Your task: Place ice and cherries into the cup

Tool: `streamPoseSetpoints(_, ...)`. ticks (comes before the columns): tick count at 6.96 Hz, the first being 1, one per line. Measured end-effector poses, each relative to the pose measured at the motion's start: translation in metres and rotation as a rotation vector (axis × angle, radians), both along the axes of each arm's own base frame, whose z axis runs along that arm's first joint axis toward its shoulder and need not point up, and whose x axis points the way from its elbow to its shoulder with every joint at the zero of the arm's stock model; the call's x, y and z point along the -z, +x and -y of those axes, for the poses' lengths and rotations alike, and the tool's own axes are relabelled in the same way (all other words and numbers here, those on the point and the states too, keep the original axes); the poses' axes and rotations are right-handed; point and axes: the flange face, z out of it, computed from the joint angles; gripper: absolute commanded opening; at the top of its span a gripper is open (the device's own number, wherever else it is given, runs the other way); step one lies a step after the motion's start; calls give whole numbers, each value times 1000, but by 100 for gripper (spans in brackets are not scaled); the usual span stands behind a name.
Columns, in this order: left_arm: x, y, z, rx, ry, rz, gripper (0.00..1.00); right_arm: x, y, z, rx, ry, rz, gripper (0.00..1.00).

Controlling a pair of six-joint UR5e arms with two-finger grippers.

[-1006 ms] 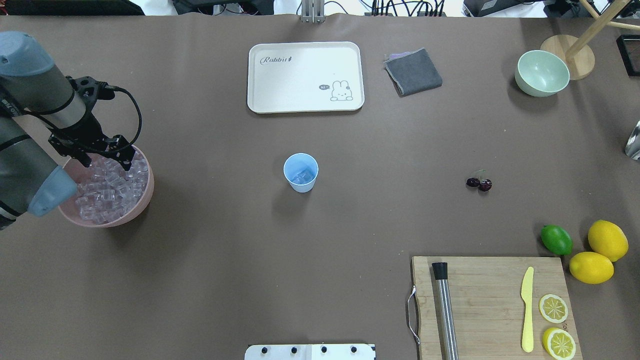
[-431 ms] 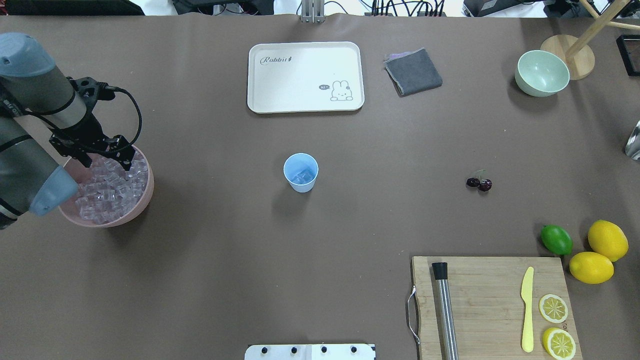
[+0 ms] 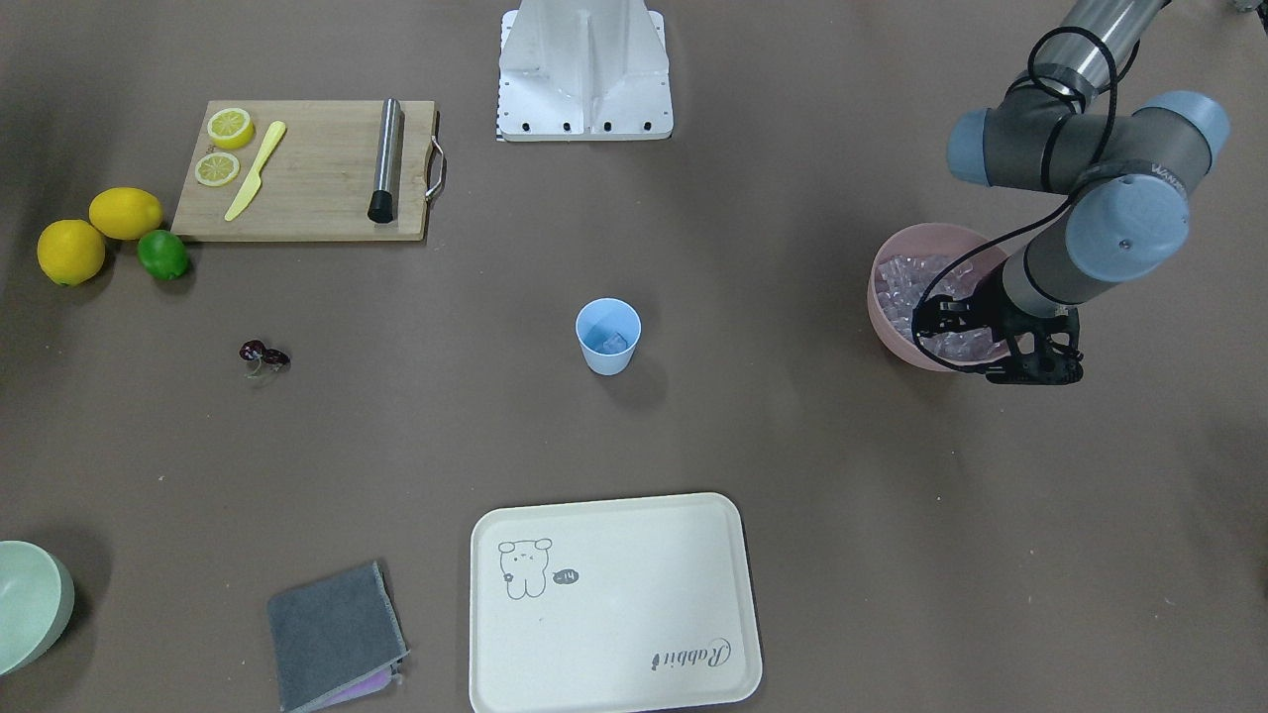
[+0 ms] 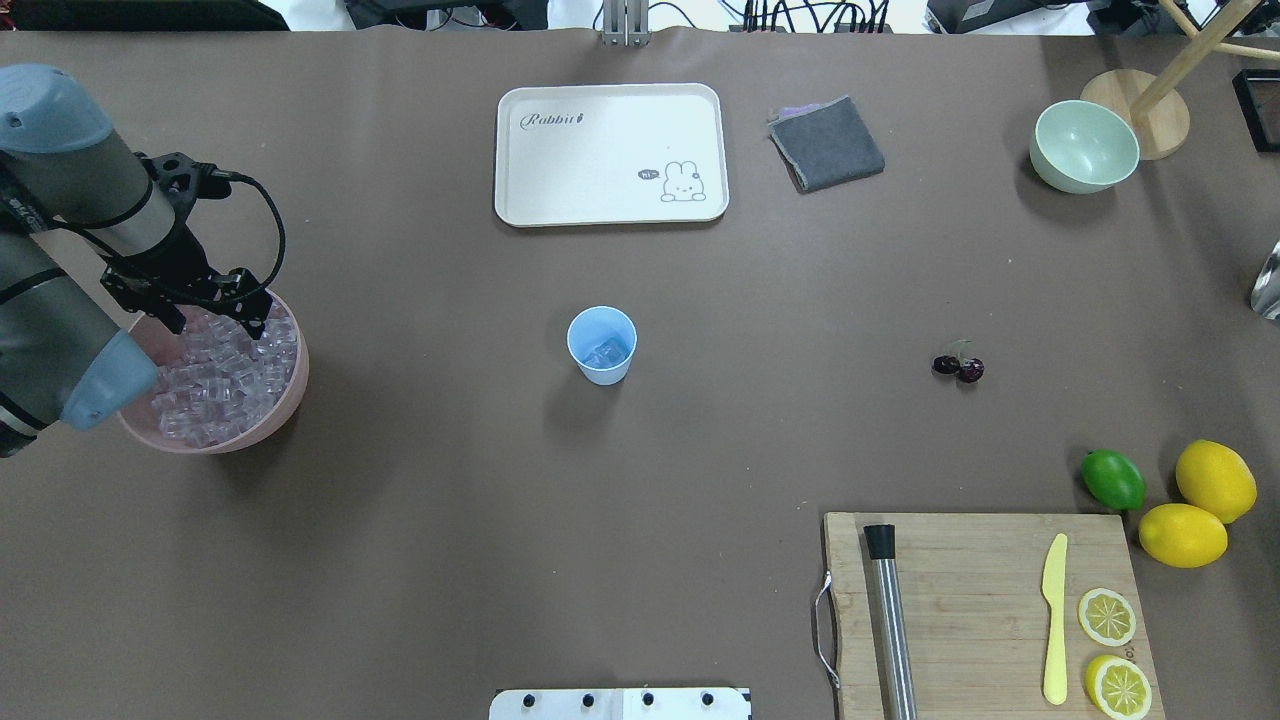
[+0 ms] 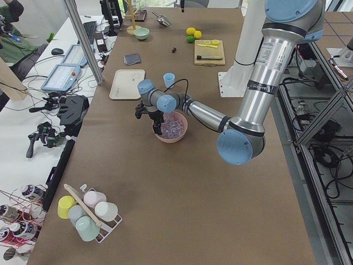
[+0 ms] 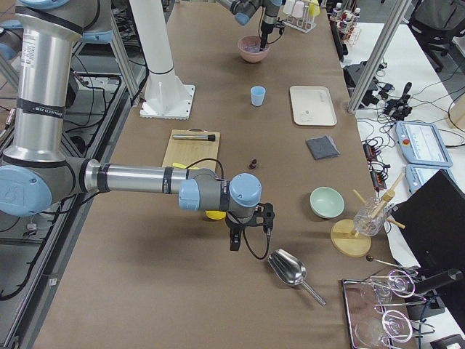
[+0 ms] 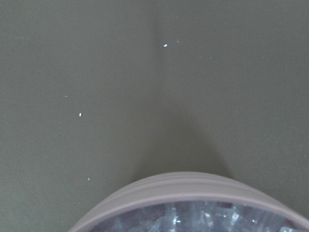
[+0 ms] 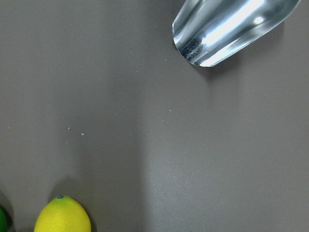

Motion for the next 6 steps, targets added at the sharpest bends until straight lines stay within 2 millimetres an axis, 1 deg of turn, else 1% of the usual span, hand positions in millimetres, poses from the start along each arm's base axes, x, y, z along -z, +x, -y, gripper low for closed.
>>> streamPoseSetpoints(5,-1,5,-2,-1,-5,1,95,-3,0,-1,0,-6,0,100)
streamPoseSetpoints(6,-4,7,-2,-4,-5,1,92,-3,0,-1,0,-7,-1,100)
